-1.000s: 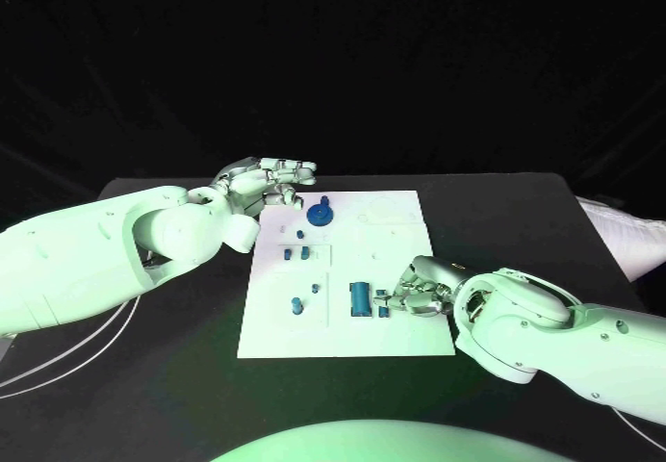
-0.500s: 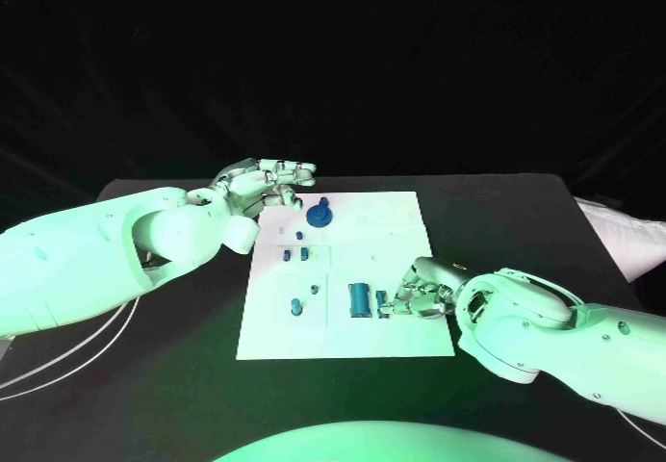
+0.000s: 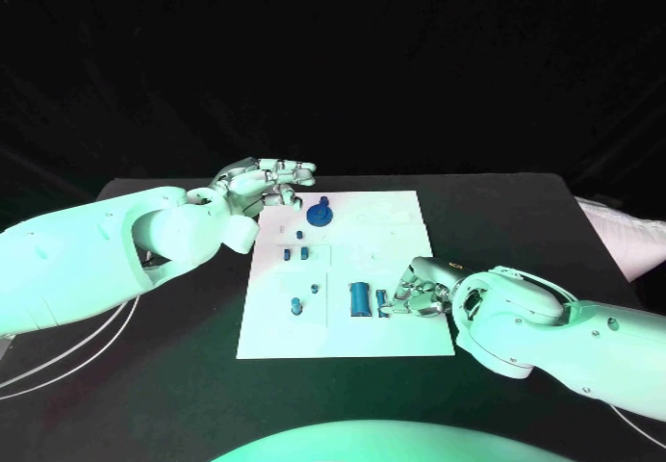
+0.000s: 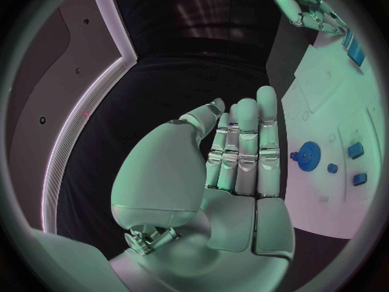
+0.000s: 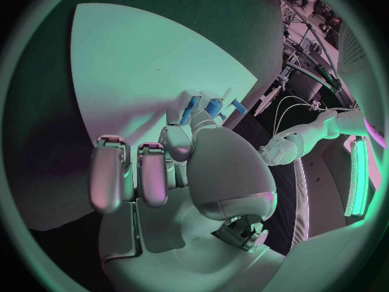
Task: Assemble the parts on the task board
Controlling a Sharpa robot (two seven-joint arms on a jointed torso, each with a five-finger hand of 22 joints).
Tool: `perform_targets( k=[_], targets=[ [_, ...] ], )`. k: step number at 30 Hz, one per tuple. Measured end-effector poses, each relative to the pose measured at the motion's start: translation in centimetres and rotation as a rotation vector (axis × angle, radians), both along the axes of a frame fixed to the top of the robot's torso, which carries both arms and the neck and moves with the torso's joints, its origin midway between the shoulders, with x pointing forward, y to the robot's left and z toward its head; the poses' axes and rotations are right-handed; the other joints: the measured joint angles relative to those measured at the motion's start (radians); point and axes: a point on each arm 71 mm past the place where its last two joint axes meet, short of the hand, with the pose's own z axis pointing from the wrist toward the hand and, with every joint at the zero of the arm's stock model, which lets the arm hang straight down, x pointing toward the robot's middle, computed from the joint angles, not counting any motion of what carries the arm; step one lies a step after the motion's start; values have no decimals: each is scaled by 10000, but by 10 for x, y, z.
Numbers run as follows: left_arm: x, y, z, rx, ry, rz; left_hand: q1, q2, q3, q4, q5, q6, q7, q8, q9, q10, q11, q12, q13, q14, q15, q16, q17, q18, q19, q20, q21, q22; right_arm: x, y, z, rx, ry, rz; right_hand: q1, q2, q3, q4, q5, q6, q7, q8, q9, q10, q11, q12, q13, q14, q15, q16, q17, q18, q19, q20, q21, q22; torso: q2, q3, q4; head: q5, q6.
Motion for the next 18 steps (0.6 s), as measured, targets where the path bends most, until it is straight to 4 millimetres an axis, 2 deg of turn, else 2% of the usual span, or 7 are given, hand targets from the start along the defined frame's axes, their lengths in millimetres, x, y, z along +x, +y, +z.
perform_targets(
  k=[7, 11, 16, 18],
  targets=[
    [0, 0, 0, 5, 9, -6, 0, 0, 0, 0, 0, 0, 0, 0, 0, 0, 0, 0, 0, 0, 0, 0, 0, 0, 0, 0, 0, 0, 4, 3, -3, -58, -101, 3, 87, 87, 15, -68, -36, 38, -37, 95, 45, 1, 1, -1, 24, 0, 0, 0, 8, 1, 0, 0, 0, 26, 5, 2, 7, 12, -21],
    [0, 0, 0, 9, 14, -6, 0, 0, 0, 0, 0, 0, 0, 0, 0, 0, 0, 0, 0, 0, 0, 0, 1, 1, 0, 0, 0, 1, 4, 3, -3, -60, -158, 18, 105, 105, 0, -83, -30, 47, -43, 53, 45, 1, 0, 0, 29, 0, 0, 0, 8, 1, 0, 0, 0, 26, 4, 4, 7, 15, -38],
    [0, 0, 0, 12, 18, -7, 0, 0, 0, 0, 0, 0, 0, 0, 0, 1, -1, 0, 0, 0, 0, 0, 1, -1, 0, 0, 0, 1, 2, 1, -3, 1, -204, 30, 105, 105, -193, -14, 266, 36, -35, -63, -28, 0, 0, -41, 23, 0, 0, 0, 7, 1, 0, 0, 0, 18, 0, 7, 1, 20, -34],
    [0, 1, 0, 15, 19, -2, 0, 0, 0, 0, 0, 0, 0, 0, 0, 1, -1, 0, 0, 0, 0, 0, 2, 0, 0, 0, 0, 1, 1, -1, -2, 71, -219, 23, 49, 52, -315, 37, 381, -34, 34, -107, -28, -1, 2, -218, -73, 0, 0, -30, 7, 1, 0, 0, -5, -72, -5, 7, 0, 21, -25]
  ],
)
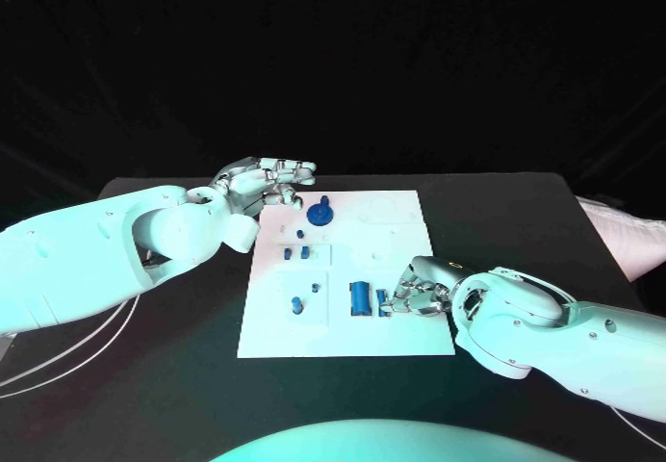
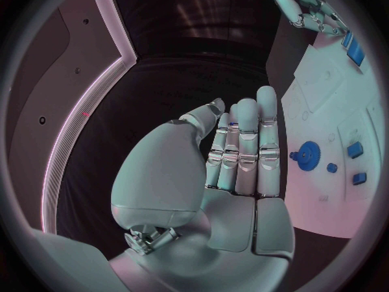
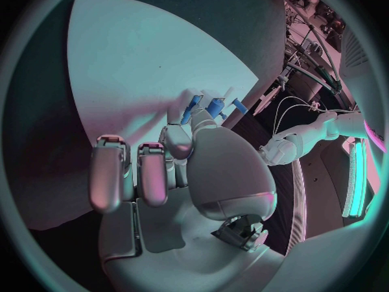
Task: Assemble the parts on the task board
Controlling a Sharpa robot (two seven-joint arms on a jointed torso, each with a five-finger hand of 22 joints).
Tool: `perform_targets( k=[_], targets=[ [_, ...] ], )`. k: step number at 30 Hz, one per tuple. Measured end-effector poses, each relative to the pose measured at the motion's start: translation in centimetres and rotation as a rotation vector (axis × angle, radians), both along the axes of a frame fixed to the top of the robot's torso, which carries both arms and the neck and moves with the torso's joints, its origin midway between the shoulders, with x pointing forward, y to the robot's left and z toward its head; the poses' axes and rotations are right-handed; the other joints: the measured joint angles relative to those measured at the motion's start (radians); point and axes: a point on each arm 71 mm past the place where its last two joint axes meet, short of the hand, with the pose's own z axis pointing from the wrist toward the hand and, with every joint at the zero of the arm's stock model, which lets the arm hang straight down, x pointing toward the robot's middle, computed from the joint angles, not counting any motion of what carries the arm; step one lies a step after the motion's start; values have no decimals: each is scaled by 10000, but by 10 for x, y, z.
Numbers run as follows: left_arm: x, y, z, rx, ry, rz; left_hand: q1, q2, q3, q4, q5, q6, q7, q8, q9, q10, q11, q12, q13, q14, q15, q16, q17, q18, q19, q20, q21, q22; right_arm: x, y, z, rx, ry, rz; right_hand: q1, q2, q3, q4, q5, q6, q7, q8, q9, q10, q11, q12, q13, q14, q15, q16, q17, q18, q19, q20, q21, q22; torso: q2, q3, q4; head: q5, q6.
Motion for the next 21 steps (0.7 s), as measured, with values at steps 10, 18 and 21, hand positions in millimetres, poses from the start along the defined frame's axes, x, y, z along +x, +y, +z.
perform_targets(
  k=[10, 18, 21],
  targets=[
    [3, 3, -5, 68, 52, 121, 0, 0, -9, 4, 0, -37, 37, 38, 0, 0, 0, 41, 0, -78, 5, 0, -27, -1, -36, 36, -60, -28, 14, -3, 21, 2393, -528, 559, 482, 95, -444, -133, 207, -1022, 438, -444, -147, -1878, 437, -3877, -2444, 16, 234, -1807, -993, 243, -1130, 266, -1887, -2586, -75, -23, -9, -98, 269],
    [10, 11, -24, 177, 87, 712, -107, -107, -344, 148, 0, -73, 3, 145, -5, -262, 117, 126, -120, -1425, 238, -1881, -968, 0, -1551, 210, -1325, -736, 68, -29, 34, 5433, -543, -381, 2126, 450, -178, -919, -304, -1609, 861, -635, -221, -3240, 911, -6797, -5168, -1976, 771, -8368, -6393, 934, -3365, 706, -6830, -7653, -405, -109, -33, -288, 757],
    [14, 16, -31, 216, 9, 1053, -107, -107, -418, 223, -2, -156, -6, 90, -37, -378, 233, -189, -382, -1826, 528, -3656, -1827, 1, -2391, 481, -2267, -1448, 91, -41, 33, 6619, -421, -1157, 2563, 528, 18, -1116, -485, -1732, 997, -787, -303, -3480, 1096, -7761, -6337, -2736, 1039, -9954, -7256, 934, -3907, 963, -8102, -8479, -583, -152, -57, -312, 958]
  ],
)
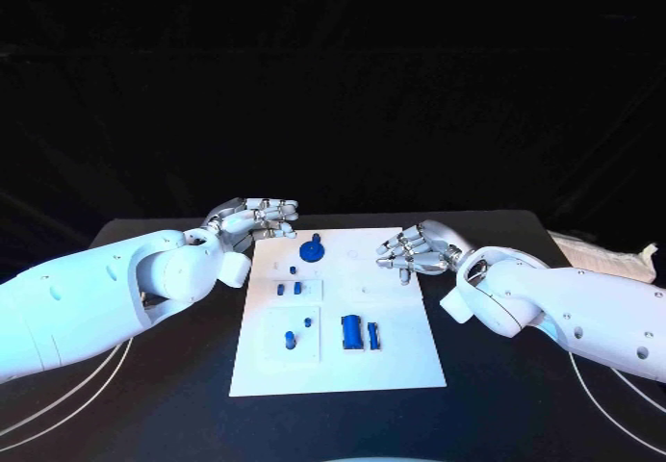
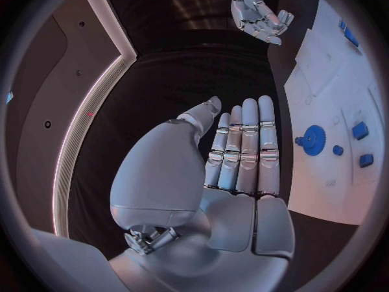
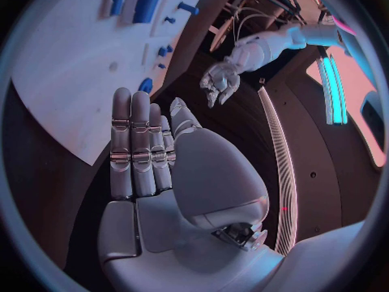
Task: Assemble the parts on the task board
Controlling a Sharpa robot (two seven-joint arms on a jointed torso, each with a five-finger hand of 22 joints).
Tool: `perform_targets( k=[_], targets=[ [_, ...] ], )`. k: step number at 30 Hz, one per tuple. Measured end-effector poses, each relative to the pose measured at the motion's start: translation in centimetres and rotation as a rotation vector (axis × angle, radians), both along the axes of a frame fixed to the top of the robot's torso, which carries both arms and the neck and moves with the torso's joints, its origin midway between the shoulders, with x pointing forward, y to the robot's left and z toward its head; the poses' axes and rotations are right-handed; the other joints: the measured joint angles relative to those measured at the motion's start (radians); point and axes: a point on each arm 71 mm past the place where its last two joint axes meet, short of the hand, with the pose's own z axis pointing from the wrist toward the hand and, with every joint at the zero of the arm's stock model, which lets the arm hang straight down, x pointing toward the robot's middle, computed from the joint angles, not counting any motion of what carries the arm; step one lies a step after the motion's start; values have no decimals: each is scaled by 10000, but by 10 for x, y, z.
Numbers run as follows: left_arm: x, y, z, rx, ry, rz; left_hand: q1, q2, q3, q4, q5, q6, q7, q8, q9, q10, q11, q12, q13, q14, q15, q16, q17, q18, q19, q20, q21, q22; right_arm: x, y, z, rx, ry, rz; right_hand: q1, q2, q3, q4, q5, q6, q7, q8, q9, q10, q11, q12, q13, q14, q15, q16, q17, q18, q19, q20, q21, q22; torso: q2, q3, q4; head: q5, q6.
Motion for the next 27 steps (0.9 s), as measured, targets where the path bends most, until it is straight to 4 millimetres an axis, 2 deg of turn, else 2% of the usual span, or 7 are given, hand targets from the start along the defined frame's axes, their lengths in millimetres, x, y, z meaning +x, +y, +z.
perform_targets(
  k=[3, 6, 15, 19, 21, 25, 27],
  targets=[
    [4, 4, -9, 18, -46, 336, 0, 0, -3, 3, -36, -117, -110, -199, -10, -50, 56, -379, -349, 84, 240, -1472, -648, 1, -586, 351, -943, -893, 21, -11, -3, 1137, 241, -660, 240, 43, 223, -182, -12, -51, 113, -175, -141, 98, 205, -759, -1288, -568, 308, -1550, -1043, 1, -450, 333, -1364, -914, -159, -29, -7, -6, 214],
    [6, 8, -20, 17, -51, 691, 0, 0, -26, 26, -36, -148, -80, -259, -10, 41, 148, -665, -615, 82, 397, -2501, -1091, 1, -847, 613, -1557, -1616, 38, -19, -6, 2097, 402, -1134, 256, 24, 582, -271, -52, -45, 172, -212, -371, 419, 354, -1276, -2777, -334, 458, -2759, -2171, 0, -158, 577, -2507, -1803, -293, -45, -8, -29, 389],
    [13, 12, -36, -60, -163, 1402, 141, 44, 70, -10, -36, -27, -211, -408, -16, 103, 218, -1063, -803, 90, 488, -3633, -1683, 2, -918, 747, -2058, -2572, 61, -28, -13, 3587, 516, -1578, 61, -99, 1212, -601, -51, 35, 87, -217, -747, 887, 278, -1519, -4406, 405, 422, -3731, -3416, 0, 689, 500, -3516, -2685, -546, -56, -12, 45, 709],
    [12, 13, -36, -46, -150, 1416, -1434, 202, -365, 74, -370, -1240, -370, -736, -276, -1239, 56, -1361, -1046, -1098, 357, -3882, -1949, 1, -1945, 471, -2399, -3146, 60, -28, -12, 3596, 518, -1584, -1849, -219, 996, -735, -190, -1183, -108, -492, -965, -490, 158, -1877, -4627, -1067, 185, -4100, -3761, -29, -655, 306, -3826, -2883, -548, -50, -12, 47, 719],
    [11, 11, -36, -42, -129, 1403, -2513, 311, -675, 109, -555, -2052, -497, -882, -411, -2134, -51, -1498, -1170, -1904, 188, -4020, -2116, -162, -2642, 282, -2558, -3509, 58, -27, -12, 3625, 530, -1577, -2942, -265, 827, -776, -298, -1940, -232, -613, -1088, -1343, 10, -2031, -4723, -1986, 70, -4253, -3936, -241, -1498, 185, -3983, -2977, -554, -43, -6, 47, 765],
    [4, 3, -38, -57, -61, 1351, -4140, 709, -1147, 145, -743, -3278, -679, -1019, -551, -3497, -224, -1592, -1298, -3131, -203, -4247, -2368, -316, -3697, -3, -2712, -4061, 49, -18, -13, 3817, 598, -1552, -4693, -328, 663, -838, -461, -3156, -427, -700, -1282, -2715, -379, -2206, -5088, -3456, -57, -4419, -4215, -395, -2846, -14, -4246, -3282, -616, 10, 45, 96, 978],
    [0, -2, -37, -52, -84, 1379, -4870, 856, -1355, 158, -770, -3829, -769, -1070, -597, -4110, -427, -1656, -1336, -3679, -330, -4353, -2483, -393, -4170, -129, -2754, -4309, 43, -11, -13, 4000, 588, -1553, -5463, -341, 653, -848, -625, -3692, -512, -755, -1366, -3307, -498, -2226, -5258, -4100, -95, -4430, -4338, -394, -3441, -99, -4358, -3471, -651, 39, 72, 115, 1071]
  ],
)
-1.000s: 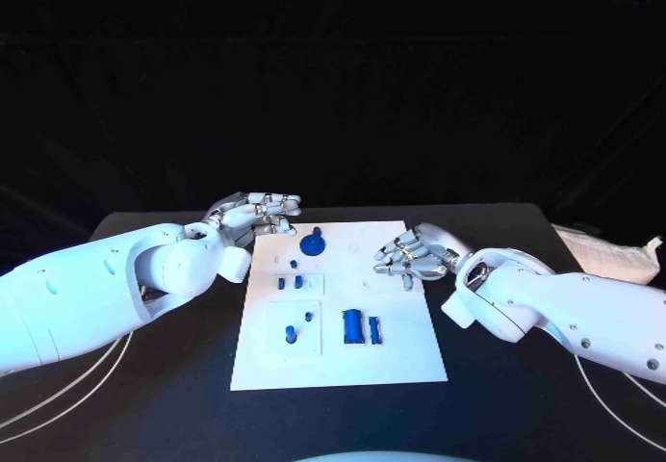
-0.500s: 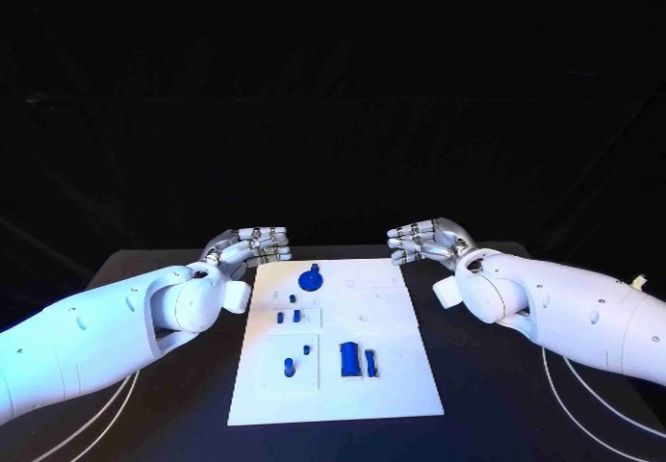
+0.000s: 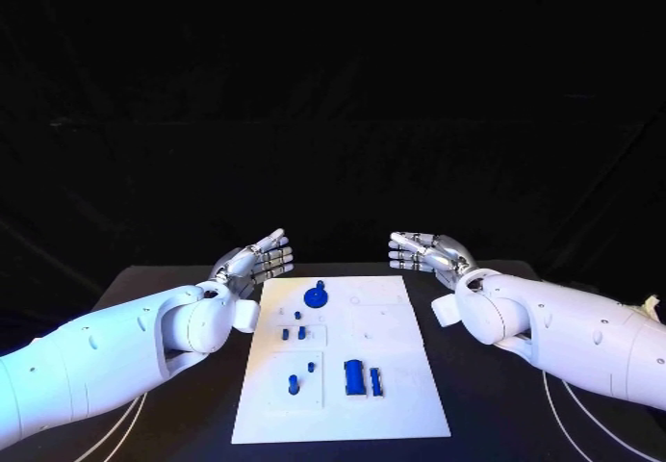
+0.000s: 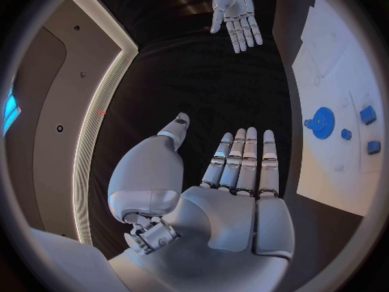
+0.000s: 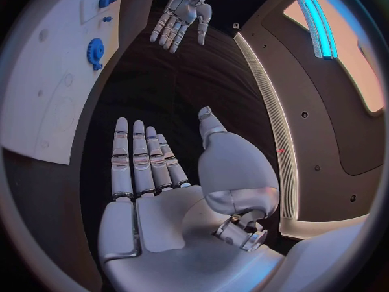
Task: Assemble the parts on the task board
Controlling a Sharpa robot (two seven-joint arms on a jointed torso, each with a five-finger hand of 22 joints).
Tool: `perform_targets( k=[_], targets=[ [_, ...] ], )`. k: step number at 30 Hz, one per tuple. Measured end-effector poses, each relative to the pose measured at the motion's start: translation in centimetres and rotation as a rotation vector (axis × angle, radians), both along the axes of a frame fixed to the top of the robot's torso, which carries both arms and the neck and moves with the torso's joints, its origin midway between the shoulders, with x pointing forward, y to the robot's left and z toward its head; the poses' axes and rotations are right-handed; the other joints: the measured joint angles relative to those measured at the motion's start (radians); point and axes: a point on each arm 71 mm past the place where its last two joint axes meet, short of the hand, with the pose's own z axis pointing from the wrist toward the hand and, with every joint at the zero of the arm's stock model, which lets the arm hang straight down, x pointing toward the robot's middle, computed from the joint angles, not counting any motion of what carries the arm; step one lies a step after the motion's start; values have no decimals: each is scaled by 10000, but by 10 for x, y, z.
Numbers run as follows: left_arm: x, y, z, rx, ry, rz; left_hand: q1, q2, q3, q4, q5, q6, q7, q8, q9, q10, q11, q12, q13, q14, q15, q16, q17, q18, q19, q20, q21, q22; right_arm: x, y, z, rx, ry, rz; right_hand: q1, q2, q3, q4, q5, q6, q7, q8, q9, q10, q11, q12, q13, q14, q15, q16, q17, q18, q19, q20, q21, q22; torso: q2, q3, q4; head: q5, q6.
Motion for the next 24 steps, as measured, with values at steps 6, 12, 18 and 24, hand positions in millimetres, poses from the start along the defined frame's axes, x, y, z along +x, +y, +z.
perform_targets(
  k=[6, 12, 18, 24],
  targets=[
    [-19, -18, 0, 187, -161, 316, -1917, 246, -562, 15, -79, -1443, -565, -54, -68, -1601, -470, -62, -64, -1440, -207, -360, -297, -224, -1242, -326, -77, -648, -25, 22, 3, 675, -82, -318, -2109, -33, -96, -41, -512, -1463, -514, -58, -544, -1658, -232, -81, -299, -1772, -67, -70, -337, -309, -1620, -489, -306, -345, -62, 53, 56, 30, 148],
    [-37, -31, 4, 613, -586, 988, -3410, 335, -985, 25, -121, -2564, -820, -87, -89, -2855, -651, -72, -80, -2563, -285, -872, -841, -492, -2185, -772, -90, -1155, -48, 34, 8, 1206, -181, -1173, -3711, -43, -96, -42, -681, -2567, -843, -57, -851, -2915, -305, -109, -400, -3112, -88, -110, -719, -466, -2854, -840, -801, -463, -79, 65, 64, 31, 162],
    [-45, -33, 8, 1055, -989, 1632, -4530, 367, -1314, 27, -119, -3415, -901, -87, -93, -3793, -713, -72, -88, -3404, -310, -1045, -1143, -971, -2915, -1209, -90, -1536, -58, 36, 11, 1325, -253, -1955, -4930, -51, -150, -40, -736, -3408, -962, -57, -961, -3860, -330, -109, -429, -4130, -102, -110, -1193, -956, -3783, -970, -1156, -499, -81, 65, 68, 31, 164],
    [-46, -31, 10, 1346, -1266, 2035, -5400, 378, -1618, 23, -119, -4062, -936, -87, -93, -4521, -735, -72, -91, -4060, -325, -1094, -1253, -1090, -3490, -1358, -90, -1831, -59, 33, 11, 1294, -325, -2437, -5881, -49, -151, -40, -736, -4073, -1004, -95, -998, -4606, -337, -109, -443, -4928, -99, -110, -1378, -1168, -4525, -1013, -1244, -516, -82, 68, 68, 31, 164]
  ],
)
